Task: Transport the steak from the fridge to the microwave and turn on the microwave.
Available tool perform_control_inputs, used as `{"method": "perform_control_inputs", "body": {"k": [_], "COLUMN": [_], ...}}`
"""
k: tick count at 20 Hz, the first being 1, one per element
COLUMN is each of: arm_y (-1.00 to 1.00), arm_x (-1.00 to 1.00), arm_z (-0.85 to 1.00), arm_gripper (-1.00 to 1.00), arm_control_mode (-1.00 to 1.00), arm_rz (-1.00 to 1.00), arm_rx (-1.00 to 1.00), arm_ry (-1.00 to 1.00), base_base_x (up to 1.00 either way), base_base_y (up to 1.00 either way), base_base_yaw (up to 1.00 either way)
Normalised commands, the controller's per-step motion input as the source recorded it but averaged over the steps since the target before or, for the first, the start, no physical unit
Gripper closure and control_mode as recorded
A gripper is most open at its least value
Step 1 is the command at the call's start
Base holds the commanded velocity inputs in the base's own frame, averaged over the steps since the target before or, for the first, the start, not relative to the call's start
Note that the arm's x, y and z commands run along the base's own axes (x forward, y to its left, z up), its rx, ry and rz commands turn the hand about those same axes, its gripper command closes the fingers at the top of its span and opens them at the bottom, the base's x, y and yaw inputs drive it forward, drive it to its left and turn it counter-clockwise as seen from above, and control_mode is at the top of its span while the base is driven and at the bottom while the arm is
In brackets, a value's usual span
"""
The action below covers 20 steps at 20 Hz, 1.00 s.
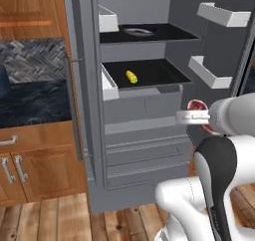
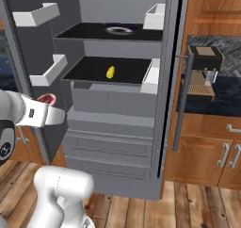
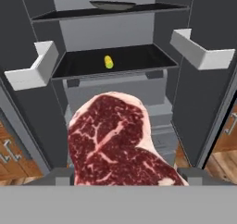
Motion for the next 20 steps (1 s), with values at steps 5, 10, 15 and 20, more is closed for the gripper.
{"method": "perform_control_inputs", "body": {"k": [5, 10, 15, 20], "arm_y": [0.00, 0.00, 0.00, 0.00], "arm_x": [0.00, 0.00, 0.00, 0.00], "arm_z": [0.00, 0.00, 0.00, 0.00], "arm_gripper": [1.00, 1.00, 1.00, 1.00], "arm_control_mode": [1.00, 1.00, 1.00, 1.00], "arm_rz": [0.00, 0.00, 0.00, 0.00], "arm_rx": [0.00, 0.00, 0.00, 0.00], "arm_ry": [0.00, 0.00, 0.00, 0.00], "base_base_x": [-0.52, -0.35, -0.28, -0.25], "base_base_y": [0.00, 0.02, 0.03, 0.00], "base_base_yaw": [-0.26, -0.35, -0.37, -0.35]}}
